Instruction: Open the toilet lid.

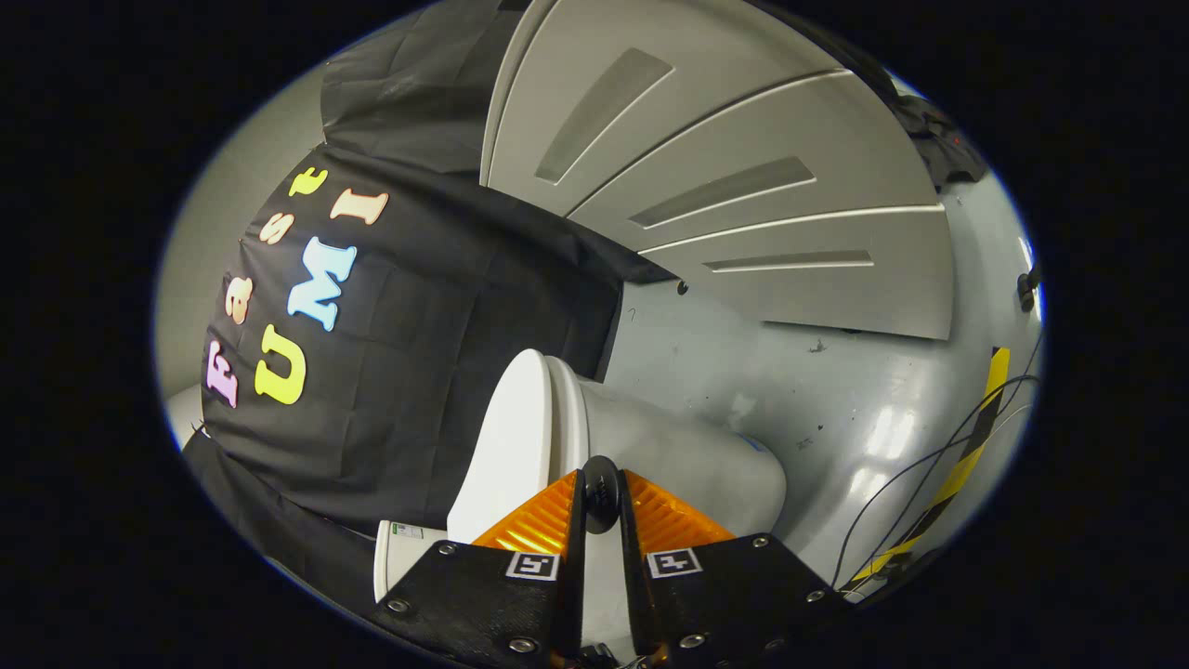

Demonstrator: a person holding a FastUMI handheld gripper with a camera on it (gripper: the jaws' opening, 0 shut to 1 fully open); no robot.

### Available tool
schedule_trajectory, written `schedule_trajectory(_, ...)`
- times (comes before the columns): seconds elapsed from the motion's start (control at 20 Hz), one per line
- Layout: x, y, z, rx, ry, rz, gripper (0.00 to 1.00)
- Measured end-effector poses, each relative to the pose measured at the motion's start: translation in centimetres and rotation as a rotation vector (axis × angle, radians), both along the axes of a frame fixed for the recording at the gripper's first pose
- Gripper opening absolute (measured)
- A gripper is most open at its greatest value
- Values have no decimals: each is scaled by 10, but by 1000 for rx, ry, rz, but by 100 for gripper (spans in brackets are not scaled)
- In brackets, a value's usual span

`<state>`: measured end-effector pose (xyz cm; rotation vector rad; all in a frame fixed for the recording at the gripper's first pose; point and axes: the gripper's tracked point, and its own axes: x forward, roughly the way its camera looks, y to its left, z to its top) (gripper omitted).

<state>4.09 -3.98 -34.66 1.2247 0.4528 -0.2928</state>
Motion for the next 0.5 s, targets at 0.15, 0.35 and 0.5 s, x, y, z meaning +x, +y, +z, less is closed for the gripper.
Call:
schedule_trajectory(0.15, 2, -1, -4, 18, 13, -5, 16)
schedule_trajectory(0.35, 2, -1, 1, 50, 29, -29, 10)
schedule_trajectory(0.5, 2, 0, 9, 24, 28, -13, 1)
